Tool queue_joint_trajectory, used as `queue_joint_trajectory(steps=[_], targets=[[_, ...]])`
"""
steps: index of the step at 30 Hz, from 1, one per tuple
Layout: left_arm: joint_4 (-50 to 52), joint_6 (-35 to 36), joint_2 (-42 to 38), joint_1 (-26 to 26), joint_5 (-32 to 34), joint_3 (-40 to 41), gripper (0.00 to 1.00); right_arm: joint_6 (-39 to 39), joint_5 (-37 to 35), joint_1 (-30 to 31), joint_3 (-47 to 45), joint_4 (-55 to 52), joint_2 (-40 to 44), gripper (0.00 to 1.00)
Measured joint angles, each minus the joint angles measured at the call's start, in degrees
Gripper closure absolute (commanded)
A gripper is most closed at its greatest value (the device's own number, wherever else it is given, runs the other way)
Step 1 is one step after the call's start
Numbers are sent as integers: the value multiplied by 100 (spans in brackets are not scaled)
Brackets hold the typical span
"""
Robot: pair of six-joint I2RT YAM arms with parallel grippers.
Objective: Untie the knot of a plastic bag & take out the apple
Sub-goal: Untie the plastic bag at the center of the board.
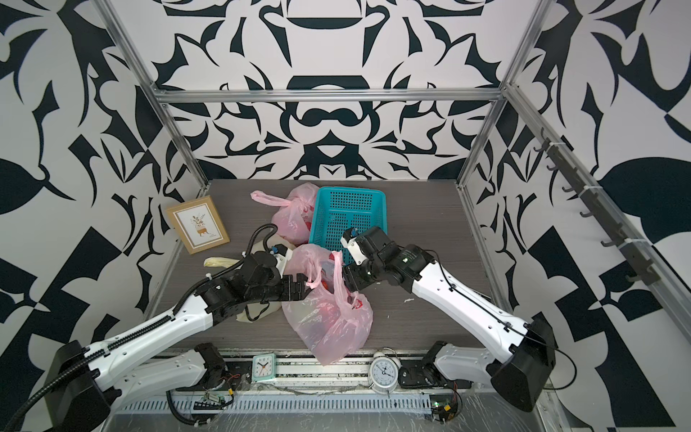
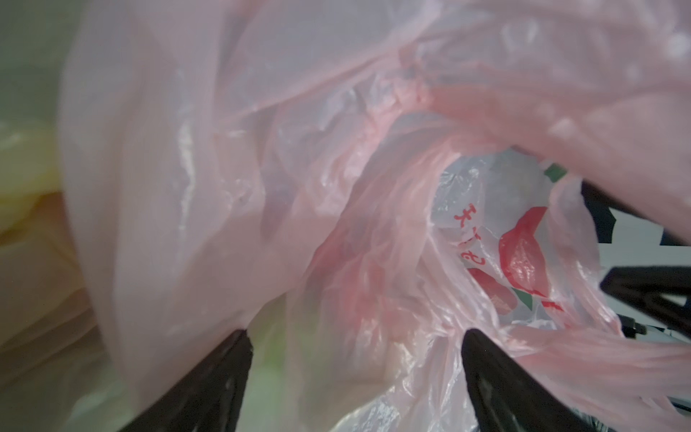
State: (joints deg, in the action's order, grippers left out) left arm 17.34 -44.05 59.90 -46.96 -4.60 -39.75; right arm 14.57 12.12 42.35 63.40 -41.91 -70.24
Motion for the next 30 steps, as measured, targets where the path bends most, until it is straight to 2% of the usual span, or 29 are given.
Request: queue_joint_trajectory(steps=[4, 8, 11, 13, 18, 19, 20, 23, 27, 30], targets=[[-295, -170, 240, -105, 42, 0, 8, -92, 361, 0, -2, 120, -203, 40], [-509, -310, 599, -201, 7, 2, 14, -87, 721, 0, -7, 168, -586, 62], [-743, -415, 745, -236, -61, 90, 31, -79, 1016, 0, -52, 234, -809, 79], [-907, -492, 756, -236, -101, 232, 49, -57, 1209, 0, -122, 321, -855, 88], [-1187, -498, 793, -205, -219, 468, 94, 59, 1493, 7, -214, 525, -778, 92], [-1224, -485, 782, -162, -275, 466, 100, 81, 1497, 7, -214, 577, -750, 93], [-1239, -385, 752, -87, -369, 463, 100, 118, 1495, 7, -214, 645, -710, 94], [-1154, -153, 446, 468, -726, 448, 100, 262, 1429, 7, -212, 870, -595, 96], [-841, 391, -90, 1834, -1440, 170, 100, 463, 1237, 20, -184, 1255, -570, 98], [-750, 778, -131, 2721, -2000, -144, 100, 590, 1064, 70, -127, 1572, -664, 98]])
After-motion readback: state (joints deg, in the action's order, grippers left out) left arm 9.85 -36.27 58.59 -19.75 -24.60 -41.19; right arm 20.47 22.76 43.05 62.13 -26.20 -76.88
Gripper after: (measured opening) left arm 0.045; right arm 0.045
